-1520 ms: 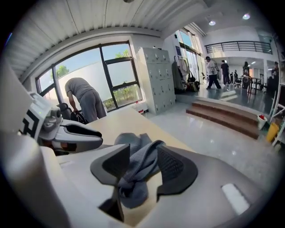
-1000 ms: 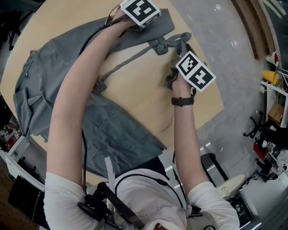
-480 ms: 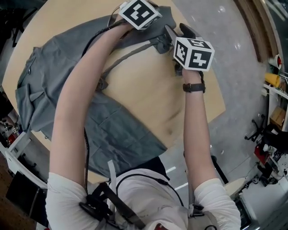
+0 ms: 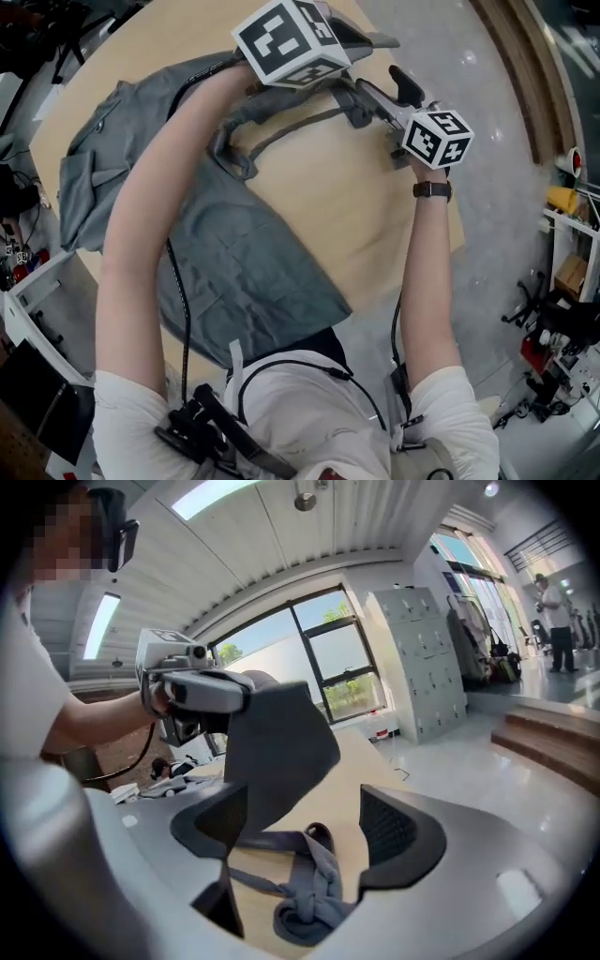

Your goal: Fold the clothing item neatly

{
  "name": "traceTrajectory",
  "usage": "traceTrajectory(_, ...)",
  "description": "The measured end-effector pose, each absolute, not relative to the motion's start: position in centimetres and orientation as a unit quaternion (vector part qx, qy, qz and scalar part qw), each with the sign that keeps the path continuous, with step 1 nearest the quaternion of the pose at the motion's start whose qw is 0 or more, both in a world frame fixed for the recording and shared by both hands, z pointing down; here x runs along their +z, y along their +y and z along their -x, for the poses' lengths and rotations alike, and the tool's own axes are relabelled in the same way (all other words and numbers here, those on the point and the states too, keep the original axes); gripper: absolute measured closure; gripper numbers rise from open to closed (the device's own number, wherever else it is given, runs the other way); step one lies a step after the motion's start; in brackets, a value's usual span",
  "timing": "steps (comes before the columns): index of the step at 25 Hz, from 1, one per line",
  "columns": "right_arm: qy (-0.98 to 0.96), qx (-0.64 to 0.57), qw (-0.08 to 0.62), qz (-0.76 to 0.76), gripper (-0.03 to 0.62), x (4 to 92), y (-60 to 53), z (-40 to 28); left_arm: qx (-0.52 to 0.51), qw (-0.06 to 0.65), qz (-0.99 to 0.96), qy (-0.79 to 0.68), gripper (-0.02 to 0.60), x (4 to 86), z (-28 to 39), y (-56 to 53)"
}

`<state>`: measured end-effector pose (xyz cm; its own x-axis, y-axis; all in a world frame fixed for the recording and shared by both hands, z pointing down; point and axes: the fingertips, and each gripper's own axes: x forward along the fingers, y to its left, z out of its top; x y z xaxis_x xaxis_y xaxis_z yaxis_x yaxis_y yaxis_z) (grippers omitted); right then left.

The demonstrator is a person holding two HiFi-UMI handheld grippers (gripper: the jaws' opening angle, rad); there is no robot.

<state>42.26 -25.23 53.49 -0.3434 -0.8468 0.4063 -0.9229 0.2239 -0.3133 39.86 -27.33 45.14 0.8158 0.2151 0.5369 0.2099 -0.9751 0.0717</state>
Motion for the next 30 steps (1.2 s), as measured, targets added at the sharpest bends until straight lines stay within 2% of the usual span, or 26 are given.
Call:
traceTrajectory(5, -0.832, 0.284, -0.023, -0.476, 0.204, 50.3, -27.1, -39.5, 0.247, 0.002, -0.955, 0.162, 0.574, 39.8, -36.1, -24.5)
traceTrajectory(8, -0.860, 0.273, -0.011, -0.430, 0.204, 47.8, -26.6, -38.0, 0.223, 0.012, -0.956, 0.187, 0.574, 36.0, -34.2, -21.9)
traceTrajectory(9, -0.873, 0.270, -0.011, -0.405, 0.231, 46.9, -25.8, -36.7, 0.220, 0.013, -0.957, 0.189, 0.574, 35.3, -33.3, -21.2)
traceTrajectory(12, -0.905, 0.246, -0.028, -0.347, 0.531, 43.9, -23.4, -32.7, 0.213, 0.019, -0.963, 0.162, 0.574, 34.5, -29.9, -20.9)
traceTrajectory(13, -0.909, 0.232, -0.028, -0.345, 0.578, 43.0, -22.9, -31.9, 0.210, 0.022, -0.966, 0.147, 0.573, 34.3, -28.9, -21.2)
traceTrajectory(18, -0.914, 0.180, -0.008, -0.363, 0.579, 37.7, -19.5, -28.6, 0.156, 0.057, -0.983, 0.083, 0.572, 31.9, -24.8, -22.8)
traceTrajectory(23, -0.924, 0.138, 0.024, -0.354, 0.577, 33.0, -14.5, -21.3, 0.058, 0.107, -0.991, 0.048, 0.572, 28.8, -18.9, -22.3)
traceTrajectory(30, -0.936, 0.088, 0.142, -0.311, 0.577, 35.9, -9.3, -7.8, 0.069, 0.092, -0.993, -0.021, 0.571, 30.6, -6.4, -18.2)
